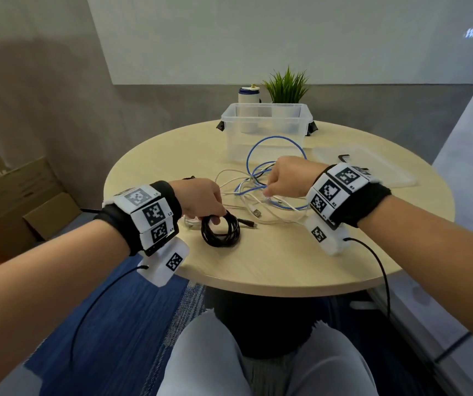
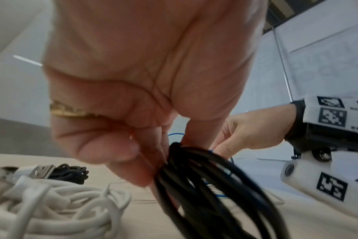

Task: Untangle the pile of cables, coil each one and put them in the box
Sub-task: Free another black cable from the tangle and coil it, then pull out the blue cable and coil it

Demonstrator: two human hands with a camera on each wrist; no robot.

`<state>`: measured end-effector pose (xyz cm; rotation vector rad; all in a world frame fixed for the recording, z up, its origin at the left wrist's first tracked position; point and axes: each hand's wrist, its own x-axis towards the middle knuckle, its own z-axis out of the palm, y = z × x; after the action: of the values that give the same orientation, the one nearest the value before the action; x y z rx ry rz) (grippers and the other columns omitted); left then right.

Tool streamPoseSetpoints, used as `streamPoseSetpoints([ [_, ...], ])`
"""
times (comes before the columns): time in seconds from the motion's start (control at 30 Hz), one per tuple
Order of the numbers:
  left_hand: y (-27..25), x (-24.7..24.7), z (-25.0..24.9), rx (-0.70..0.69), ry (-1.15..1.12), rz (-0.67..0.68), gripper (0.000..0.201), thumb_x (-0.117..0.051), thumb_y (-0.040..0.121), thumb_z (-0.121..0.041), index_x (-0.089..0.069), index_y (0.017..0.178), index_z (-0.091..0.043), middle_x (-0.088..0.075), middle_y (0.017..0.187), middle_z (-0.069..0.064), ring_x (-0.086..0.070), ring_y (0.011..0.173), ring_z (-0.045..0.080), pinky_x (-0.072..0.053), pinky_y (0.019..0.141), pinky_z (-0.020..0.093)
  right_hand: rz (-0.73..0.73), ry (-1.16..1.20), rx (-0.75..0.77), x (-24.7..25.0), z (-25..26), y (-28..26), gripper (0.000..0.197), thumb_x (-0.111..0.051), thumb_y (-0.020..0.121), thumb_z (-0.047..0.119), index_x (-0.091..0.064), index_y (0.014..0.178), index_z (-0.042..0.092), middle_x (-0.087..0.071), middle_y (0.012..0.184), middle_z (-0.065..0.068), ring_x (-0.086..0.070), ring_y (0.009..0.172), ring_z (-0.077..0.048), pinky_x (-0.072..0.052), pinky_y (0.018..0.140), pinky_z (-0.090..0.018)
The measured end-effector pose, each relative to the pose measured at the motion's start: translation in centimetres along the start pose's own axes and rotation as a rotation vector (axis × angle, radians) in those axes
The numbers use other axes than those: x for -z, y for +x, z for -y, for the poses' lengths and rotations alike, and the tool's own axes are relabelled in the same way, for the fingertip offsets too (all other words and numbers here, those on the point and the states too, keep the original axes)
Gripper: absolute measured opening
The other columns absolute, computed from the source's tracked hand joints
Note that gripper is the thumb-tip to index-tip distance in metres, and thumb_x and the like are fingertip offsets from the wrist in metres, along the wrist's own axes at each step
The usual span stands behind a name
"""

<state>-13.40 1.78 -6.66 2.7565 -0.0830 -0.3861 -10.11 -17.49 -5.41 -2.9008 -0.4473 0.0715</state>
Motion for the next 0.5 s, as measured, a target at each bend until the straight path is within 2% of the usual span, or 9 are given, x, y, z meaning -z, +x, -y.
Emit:
streamPoseSetpoints([
  [0.07,0.1,0.0,0.0,-0.002,0.114,-0.027,0.013,-0.058,0.087,-0.028,-0.064,0.087,-0.016,-0.071,0.076,-0.004,-0.050,0.051,0.011,-0.038,0.051,0.020,-0.059,0.048,-0.027,0.6,-0.3,0.1,0.036,-0.062,0.089,0.034,-0.072,0.088,-0.001,-0.054,0.072,-0.012,-0.049,0.069,-0.020,-0.038,0.062,-0.026],
  [0.13,0.1,-0.1,-0.1,-0.001,0.161,-0.044,0.012,-0.061,0.087,-0.030,-0.063,0.086,-0.018,-0.067,0.072,-0.003,-0.055,0.054,0.011,-0.039,0.052,0.020,-0.136,0.113,-0.047,1.1,-0.8,0.2,0.037,-0.063,0.089,0.035,-0.071,0.078,0.001,-0.055,0.067,-0.007,-0.050,0.069,-0.021,-0.037,0.057,-0.025],
  [0.2,0.3,-0.2,-0.1,-0.011,0.163,-0.048,0.014,-0.063,0.086,-0.030,-0.063,0.089,-0.017,-0.067,0.075,-0.001,-0.058,0.061,0.013,-0.041,0.054,0.020,-0.220,0.198,-0.048,1.7,-1.2,0.2,0.036,-0.064,0.089,0.034,-0.069,0.069,0.004,-0.057,0.064,-0.007,-0.051,0.068,-0.019,-0.036,0.053,-0.025],
  [0.27,0.8,0.2,-0.3,-0.033,0.055,-0.080,0.017,-0.063,0.088,-0.028,-0.063,0.095,-0.012,-0.069,0.077,0.003,-0.061,0.062,0.015,-0.047,0.059,0.021,-0.298,0.280,-0.034,2.1,-1.7,0.2,0.032,-0.065,0.089,0.032,-0.073,0.078,0.003,-0.065,0.074,-0.011,-0.053,0.069,-0.017,-0.038,0.057,-0.025],
  [0.33,1.4,0.7,-0.9,-0.074,-0.140,-0.221,0.019,-0.063,0.089,-0.026,-0.056,0.101,-0.013,-0.067,0.080,0.005,-0.063,0.061,0.015,-0.054,0.065,0.029,-0.361,0.343,-0.009,2.5,-1.9,0.0,0.023,-0.065,0.089,0.028,-0.075,0.092,0.008,-0.066,0.081,-0.006,-0.056,0.075,-0.013,-0.038,0.067,-0.023],
  [0.37,1.6,1.0,-1.4,-0.104,-0.249,-0.319,0.021,-0.063,0.089,-0.025,-0.051,0.104,-0.017,-0.066,0.080,0.005,-0.064,0.062,0.015,-0.055,0.063,0.030,-0.380,0.366,0.012,2.6,-1.9,-0.1,0.021,-0.064,0.090,0.026,-0.074,0.097,0.010,-0.065,0.083,-0.002,-0.055,0.076,-0.011,-0.038,0.070,-0.023],
  [0.43,2.2,1.6,-2.4,-0.187,-0.399,-0.447,0.025,-0.061,0.090,-0.020,-0.048,0.111,-0.020,-0.065,0.080,0.003,-0.064,0.063,0.015,-0.053,0.054,0.026,-0.412,0.408,0.065,2.9,-2.0,-0.2,0.019,-0.063,0.090,0.024,-0.073,0.101,0.012,-0.062,0.081,0.003,-0.054,0.074,-0.007,-0.038,0.072,-0.022],
  [0.47,2.5,1.8,-2.8,-0.223,-0.419,-0.461,0.025,-0.060,0.091,-0.017,-0.050,0.113,-0.019,-0.065,0.081,0.004,-0.064,0.065,0.017,-0.054,0.056,0.027,-0.432,0.432,0.091,3.0,-1.9,-0.4,0.018,-0.063,0.090,0.023,-0.073,0.100,0.012,-0.061,0.077,0.006,-0.053,0.072,-0.004,-0.038,0.071,-0.021],
  [0.5,2.9,1.8,-3.2,-0.246,-0.405,-0.454,0.023,-0.059,0.091,-0.016,-0.055,0.114,-0.016,-0.066,0.083,0.005,-0.064,0.069,0.018,-0.057,0.065,0.031,-0.455,0.456,0.112,3.1,-1.9,-0.4,0.017,-0.063,0.090,0.023,-0.073,0.098,0.012,-0.060,0.073,0.008,-0.052,0.068,-0.001,-0.038,0.068,-0.018],
])
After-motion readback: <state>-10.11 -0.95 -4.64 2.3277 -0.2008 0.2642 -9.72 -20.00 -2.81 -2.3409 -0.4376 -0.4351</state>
